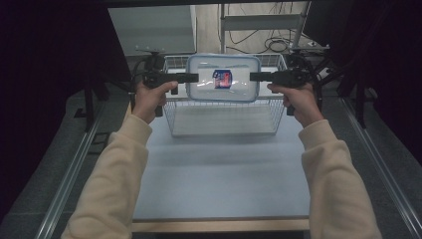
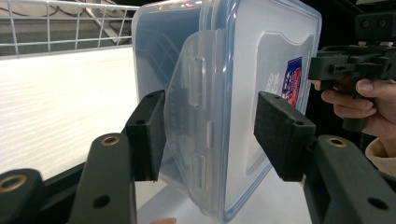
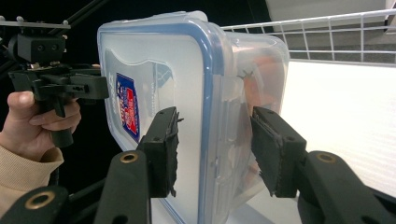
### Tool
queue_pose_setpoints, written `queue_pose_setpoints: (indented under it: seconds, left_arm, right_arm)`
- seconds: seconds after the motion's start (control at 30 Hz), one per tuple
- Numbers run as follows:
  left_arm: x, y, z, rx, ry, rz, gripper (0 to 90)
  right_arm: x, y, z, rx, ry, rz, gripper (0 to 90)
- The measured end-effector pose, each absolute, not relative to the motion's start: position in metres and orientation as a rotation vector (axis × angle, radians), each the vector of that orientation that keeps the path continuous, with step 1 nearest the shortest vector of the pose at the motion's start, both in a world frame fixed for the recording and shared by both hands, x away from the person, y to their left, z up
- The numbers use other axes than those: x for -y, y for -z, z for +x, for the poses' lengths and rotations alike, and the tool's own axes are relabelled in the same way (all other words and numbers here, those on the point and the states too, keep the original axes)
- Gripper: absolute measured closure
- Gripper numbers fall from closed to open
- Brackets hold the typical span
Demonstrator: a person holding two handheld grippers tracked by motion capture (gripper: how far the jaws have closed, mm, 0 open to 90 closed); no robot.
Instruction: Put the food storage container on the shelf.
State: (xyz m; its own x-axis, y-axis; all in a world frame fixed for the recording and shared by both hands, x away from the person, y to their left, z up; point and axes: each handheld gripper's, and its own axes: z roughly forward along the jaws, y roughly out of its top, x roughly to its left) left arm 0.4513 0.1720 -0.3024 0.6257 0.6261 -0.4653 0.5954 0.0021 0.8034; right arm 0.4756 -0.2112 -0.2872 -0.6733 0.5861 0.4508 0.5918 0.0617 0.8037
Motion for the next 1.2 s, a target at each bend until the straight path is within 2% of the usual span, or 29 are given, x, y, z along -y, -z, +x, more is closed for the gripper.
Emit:
queue_pose_setpoints:
  seconds: [0.7,1.2]
  left_arm:
    - [-0.171,0.314,0.491,-1.100,0.061,1.627,44.1]
    - [-0.171,0.322,0.513,-1.151,0.131,1.561,41.1]
  right_arm:
    - [0.210,0.289,0.515,2.225,1.657,-1.383,51.6]
    - [0.210,0.295,0.529,2.119,1.635,-1.493,50.1]
